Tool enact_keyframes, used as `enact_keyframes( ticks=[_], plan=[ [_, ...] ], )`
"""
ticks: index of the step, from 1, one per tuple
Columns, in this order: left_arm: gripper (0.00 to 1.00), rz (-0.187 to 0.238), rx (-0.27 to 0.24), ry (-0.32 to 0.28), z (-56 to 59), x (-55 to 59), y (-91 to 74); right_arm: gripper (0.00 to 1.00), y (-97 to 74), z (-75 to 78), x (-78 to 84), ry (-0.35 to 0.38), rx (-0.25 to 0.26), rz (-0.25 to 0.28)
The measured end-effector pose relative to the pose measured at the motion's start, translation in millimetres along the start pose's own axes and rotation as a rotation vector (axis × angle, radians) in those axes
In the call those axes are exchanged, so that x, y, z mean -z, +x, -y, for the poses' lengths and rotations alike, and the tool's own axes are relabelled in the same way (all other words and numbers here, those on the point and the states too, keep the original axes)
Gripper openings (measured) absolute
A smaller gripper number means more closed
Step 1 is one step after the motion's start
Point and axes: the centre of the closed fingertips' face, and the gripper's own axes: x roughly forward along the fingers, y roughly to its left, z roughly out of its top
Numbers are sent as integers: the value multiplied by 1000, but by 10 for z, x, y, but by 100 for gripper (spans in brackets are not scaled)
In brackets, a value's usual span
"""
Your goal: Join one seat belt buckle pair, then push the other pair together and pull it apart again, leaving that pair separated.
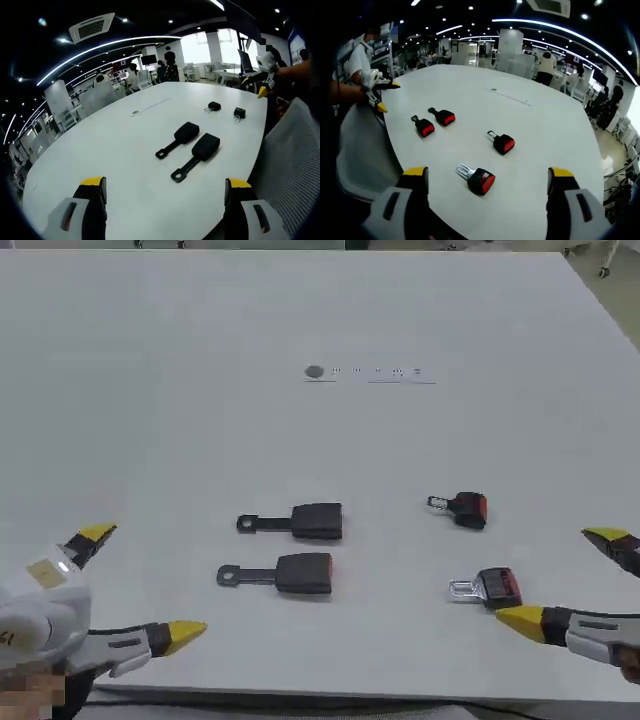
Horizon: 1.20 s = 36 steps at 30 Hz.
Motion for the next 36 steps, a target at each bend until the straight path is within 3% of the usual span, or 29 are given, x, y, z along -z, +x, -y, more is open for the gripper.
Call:
enact_keyframes(
  ticks=[5, 13, 36],
  plan=[
    [100, -5, -1, -1, -2, 10, 2, 97, -9, -8, -9, 23, -14, 7],
    [100, -7, -3, 3, -2, 12, 1, 100, -10, -18, -45, 1, -3, 36],
    [100, -8, -12, 12, -14, 16, -1, 97, -1, -48, -39, -2, -28, 1]
  ],
)
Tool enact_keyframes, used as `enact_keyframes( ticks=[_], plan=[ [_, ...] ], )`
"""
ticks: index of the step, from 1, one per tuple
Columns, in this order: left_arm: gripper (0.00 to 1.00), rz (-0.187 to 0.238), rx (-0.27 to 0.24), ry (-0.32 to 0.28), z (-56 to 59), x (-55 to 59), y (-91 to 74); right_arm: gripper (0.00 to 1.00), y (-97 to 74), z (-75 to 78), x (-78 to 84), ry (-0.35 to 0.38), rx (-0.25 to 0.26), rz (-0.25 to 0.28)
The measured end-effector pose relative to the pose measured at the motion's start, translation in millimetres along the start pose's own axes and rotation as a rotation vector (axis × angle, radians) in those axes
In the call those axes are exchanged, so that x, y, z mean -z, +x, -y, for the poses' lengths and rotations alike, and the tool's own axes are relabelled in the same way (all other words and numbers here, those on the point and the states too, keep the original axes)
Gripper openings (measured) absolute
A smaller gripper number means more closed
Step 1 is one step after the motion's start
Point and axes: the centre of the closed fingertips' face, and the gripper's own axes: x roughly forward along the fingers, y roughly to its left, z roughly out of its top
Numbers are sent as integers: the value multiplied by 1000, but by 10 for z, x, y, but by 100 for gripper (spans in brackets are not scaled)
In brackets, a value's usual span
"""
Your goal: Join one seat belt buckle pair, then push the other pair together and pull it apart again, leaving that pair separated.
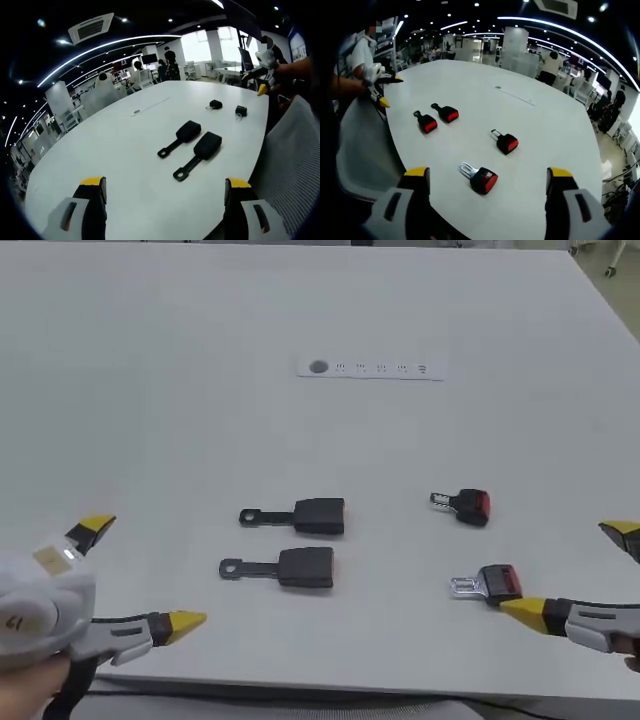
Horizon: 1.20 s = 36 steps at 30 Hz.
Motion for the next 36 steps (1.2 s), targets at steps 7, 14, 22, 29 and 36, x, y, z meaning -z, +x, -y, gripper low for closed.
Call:
enact_keyframes(
  ticks=[7, 14, 22, 29, 36],
  plan=[
    [100, 2, -3, -7, -13, 2, -2, 98, 23, -10, -4, -17, 0, -1],
    [100, 6, -5, -10, -18, -5, -5, 98, 70, -16, -2, -35, 6, -12],
    [100, 16, -12, -18, -48, -20, -16, 98, 80, -33, 17, -11, -8, -16],
    [100, 3, -2, 1, -10, -3, -2, 98, 83, -25, 24, -19, -4, -21],
    [100, 0, -1, 5, -6, 0, 1, 97, 94, -57, 46, -24, -7, -22]
  ],
)
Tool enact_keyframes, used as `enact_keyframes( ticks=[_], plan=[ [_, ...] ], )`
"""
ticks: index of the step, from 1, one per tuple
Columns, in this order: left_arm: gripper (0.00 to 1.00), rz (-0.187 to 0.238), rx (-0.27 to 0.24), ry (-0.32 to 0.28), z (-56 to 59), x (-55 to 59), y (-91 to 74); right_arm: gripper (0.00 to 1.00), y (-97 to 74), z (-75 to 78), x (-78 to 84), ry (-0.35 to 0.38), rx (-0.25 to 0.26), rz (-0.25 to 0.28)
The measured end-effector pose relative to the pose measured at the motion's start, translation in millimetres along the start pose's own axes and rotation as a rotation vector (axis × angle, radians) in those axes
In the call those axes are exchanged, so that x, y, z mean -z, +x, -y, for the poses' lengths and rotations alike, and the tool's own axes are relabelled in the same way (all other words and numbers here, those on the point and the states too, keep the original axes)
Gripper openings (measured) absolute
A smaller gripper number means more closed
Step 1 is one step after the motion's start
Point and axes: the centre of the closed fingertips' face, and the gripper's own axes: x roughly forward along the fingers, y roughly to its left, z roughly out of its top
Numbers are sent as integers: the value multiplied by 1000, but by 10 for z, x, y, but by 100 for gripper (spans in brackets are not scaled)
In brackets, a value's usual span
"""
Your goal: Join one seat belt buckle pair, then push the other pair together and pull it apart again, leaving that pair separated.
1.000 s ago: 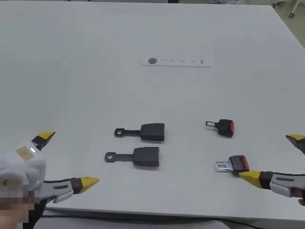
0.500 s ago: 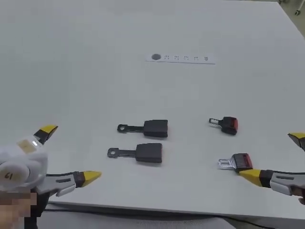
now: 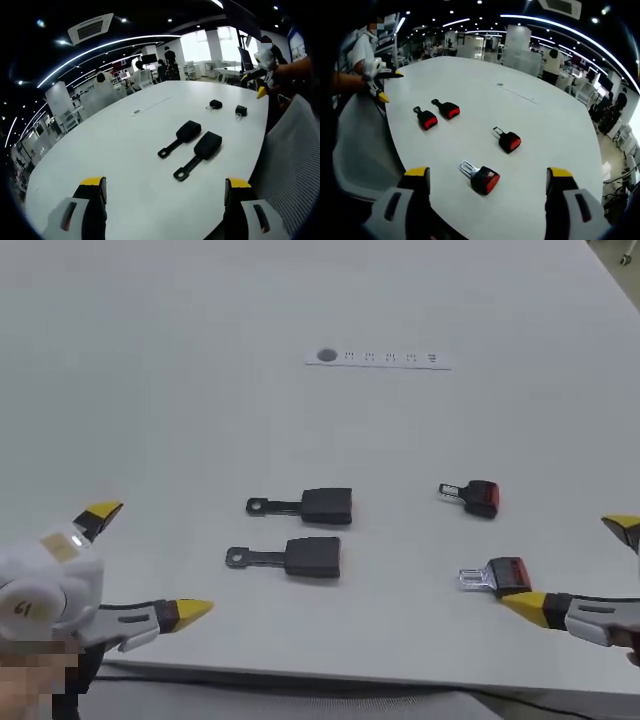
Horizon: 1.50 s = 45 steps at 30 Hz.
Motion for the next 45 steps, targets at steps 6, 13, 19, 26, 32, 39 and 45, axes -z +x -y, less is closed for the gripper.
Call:
enact_keyframes(
  ticks=[6, 13, 19, 26, 32, 39, 45],
  plan=[
    [100, -7, 1, 3, 4, 11, 0, 97, 15, -18, 16, -11, -6, -8],
    [99, -23, 27, 24, 74, 10, 7, 95, 51, -53, 2, -54, -25, -19],
    [92, -82, 140, 58, 292, 66, 41, 94, 60, -77, -4, -91, -73, -23],
    [85, -140, 235, 62, 435, 117, 89, 87, 97, -104, 141, -264, -189, -85],
    [78, -175, 274, 161, 477, 137, 293, 77, 192, -120, 241, -380, -269, -116],
    [63, -175, 348, 287, 612, -27, 626, 63, 321, -158, 310, -472, -358, -137],
    [62, -209, 391, 293, 709, -147, 910, 59, 483, -105, 408, -526, -402, -163]
  ],
)
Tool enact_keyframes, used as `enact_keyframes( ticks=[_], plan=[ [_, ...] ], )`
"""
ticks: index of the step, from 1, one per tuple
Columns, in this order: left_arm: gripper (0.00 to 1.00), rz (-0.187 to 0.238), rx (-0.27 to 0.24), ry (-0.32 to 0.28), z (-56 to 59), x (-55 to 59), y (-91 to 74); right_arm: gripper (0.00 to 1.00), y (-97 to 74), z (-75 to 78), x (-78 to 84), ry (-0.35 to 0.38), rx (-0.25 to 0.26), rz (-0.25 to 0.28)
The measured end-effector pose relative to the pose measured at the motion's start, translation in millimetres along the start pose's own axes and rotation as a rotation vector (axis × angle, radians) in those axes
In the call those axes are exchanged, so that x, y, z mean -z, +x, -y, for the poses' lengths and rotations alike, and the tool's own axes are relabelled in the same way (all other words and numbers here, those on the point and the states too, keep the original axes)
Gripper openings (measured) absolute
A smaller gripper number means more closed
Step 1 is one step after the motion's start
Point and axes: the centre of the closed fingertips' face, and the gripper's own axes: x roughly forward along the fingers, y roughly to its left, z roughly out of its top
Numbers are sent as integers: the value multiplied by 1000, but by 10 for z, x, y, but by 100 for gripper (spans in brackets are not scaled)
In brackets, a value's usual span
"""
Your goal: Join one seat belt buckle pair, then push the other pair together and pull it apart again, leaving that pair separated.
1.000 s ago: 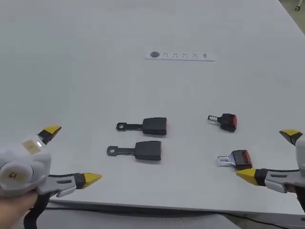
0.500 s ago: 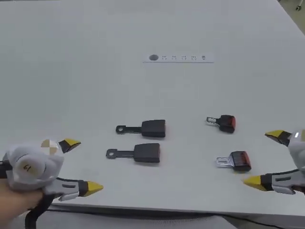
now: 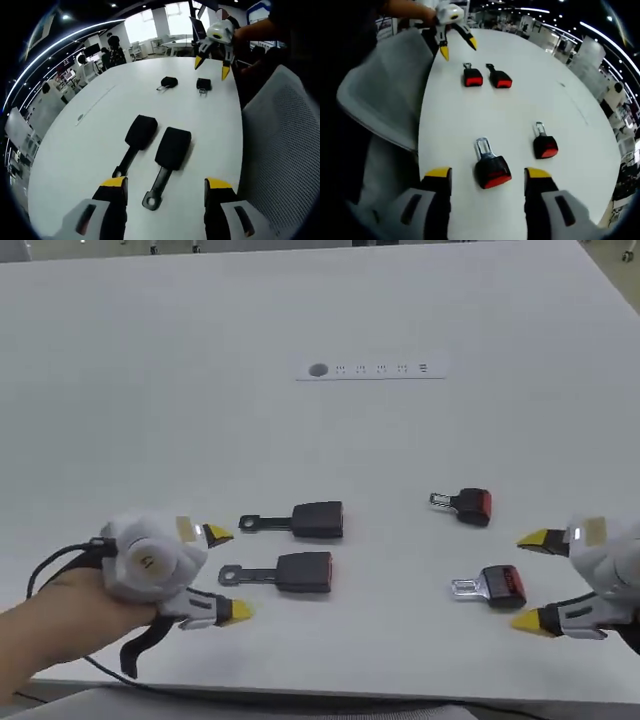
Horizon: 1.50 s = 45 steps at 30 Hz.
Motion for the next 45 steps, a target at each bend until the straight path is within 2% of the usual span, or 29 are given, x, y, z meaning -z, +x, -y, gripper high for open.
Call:
enact_keyframes(
  ticks=[3, 4, 6, 7, 8, 10, 13, 14, 17, 19, 22, 25, 27, 29, 34, 40, 45],
  plan=[
    [58, -14, 31, 25, 26, -100, 142, 56, 42, 0, 16, -35, -28, -10],
    [56, -30, 69, 22, 80, -101, 189, 55, 52, 1, 18, -42, -36, -9],
    [51, -63, 106, 37, 126, -67, 251, 52, 79, 23, 42, -54, -51, -17],
    [51, -79, 134, 35, 167, -45, 284, 50, 99, 10, 62, -60, -77, -23],
    [53, -103, 157, 52, 190, -19, 330, 48, 117, 23, 73, -66, -78, -25],
    [53, -121, 158, 114, 168, -27, 397, 48, 152, 41, 82, -85, -84, -25],
    [52, -134, 174, 150, 177, -67, 476, 48, 223, 59, 142, -97, -110, -38],
    [52, -137, 185, 182, 187, -83, 509, 47, 256, 68, 178, -98, -122, -44],
    [52, -155, 206, 217, 217, -91, 589, 42, 278, 17, 259, -100, -170, -75],
    [50, -165, 214, 235, 223, -96, 640, 42, 295, 53, 280, -112, -157, -83],
    [45, -168, 223, 261, 222, -115, 684, 40, 315, 70, 286, -101, -165, -83],
    [40, -184, 234, 300, 207, -102, 707, 35, 330, 48, 271, -109, -170, -85],
    [38, -188, 240, 297, 197, -106, 714, 35, 332, 53, 273, -111, -173, -84],
    [34, -198, 241, 321, 179, -105, 706, 34, 346, 65, 286, -112, -174, -89],
    [34, -213, 238, 332, 182, -100, 721, 33, 343, 54, 245, -102, -168, -102],
    [33, -223, 244, 359, 192, -102, 728, 33, 410, 23, 109, -100, -149, -82],
    [33, -219, 240, 358, 187, -105, 724, 33, 527, -25, -110, -63, -130, -52]
  ],
)
